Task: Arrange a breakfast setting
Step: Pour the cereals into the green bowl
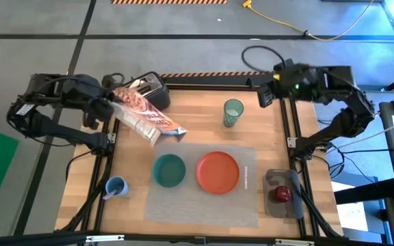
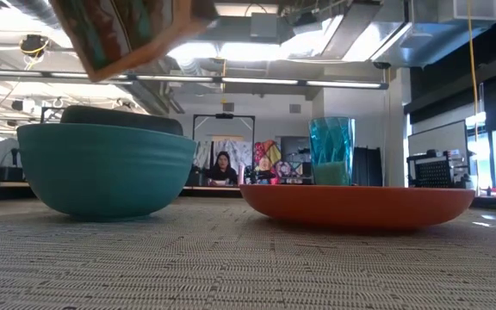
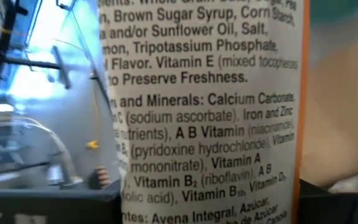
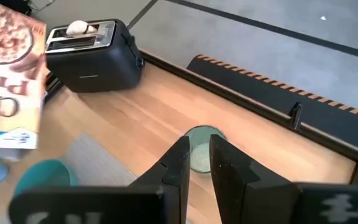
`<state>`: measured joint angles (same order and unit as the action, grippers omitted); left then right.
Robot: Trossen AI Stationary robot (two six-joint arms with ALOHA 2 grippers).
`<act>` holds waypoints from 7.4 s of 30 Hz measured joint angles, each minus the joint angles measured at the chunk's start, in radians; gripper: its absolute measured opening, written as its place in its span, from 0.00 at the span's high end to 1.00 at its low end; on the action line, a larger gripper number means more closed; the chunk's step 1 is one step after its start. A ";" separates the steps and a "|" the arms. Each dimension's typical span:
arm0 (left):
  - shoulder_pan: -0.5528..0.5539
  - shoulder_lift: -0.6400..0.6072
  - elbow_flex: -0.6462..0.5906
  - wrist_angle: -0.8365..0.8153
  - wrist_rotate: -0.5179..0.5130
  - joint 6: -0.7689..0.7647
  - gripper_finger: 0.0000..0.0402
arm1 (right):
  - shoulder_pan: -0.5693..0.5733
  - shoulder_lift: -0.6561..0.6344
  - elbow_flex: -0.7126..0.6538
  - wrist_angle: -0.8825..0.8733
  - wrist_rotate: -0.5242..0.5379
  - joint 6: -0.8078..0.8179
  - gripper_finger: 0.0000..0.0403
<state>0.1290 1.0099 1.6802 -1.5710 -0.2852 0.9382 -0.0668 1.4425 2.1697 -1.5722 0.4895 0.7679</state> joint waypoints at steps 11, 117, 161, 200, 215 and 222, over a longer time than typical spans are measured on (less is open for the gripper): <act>-0.139 0.068 -0.039 0.001 -0.019 0.107 0.66 | 0.192 0.000 -0.150 0.001 0.096 0.273 0.87; -0.463 0.214 -0.114 0.000 -0.247 -0.011 0.66 | 0.217 -0.031 -0.217 0.022 0.094 0.244 0.87; -0.464 0.179 -0.114 0.000 -0.134 -0.359 0.66 | 0.217 -0.047 -0.217 0.025 0.113 0.191 0.87; -0.463 0.179 -0.114 0.085 -0.068 -0.617 0.66 | 0.217 -0.047 -0.217 0.037 0.123 0.129 0.87; -0.378 0.179 -0.114 0.316 -0.057 -0.650 0.66 | 0.217 -0.064 -0.216 0.097 0.085 0.044 0.87; -0.290 0.179 -0.122 0.484 -0.034 -0.650 0.66 | 0.217 -0.085 -0.156 0.134 0.092 -0.061 0.87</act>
<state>-0.1605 1.1885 1.5585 -1.0873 -0.3191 0.2883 0.1505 1.3577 2.0140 -1.4382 0.5812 0.7065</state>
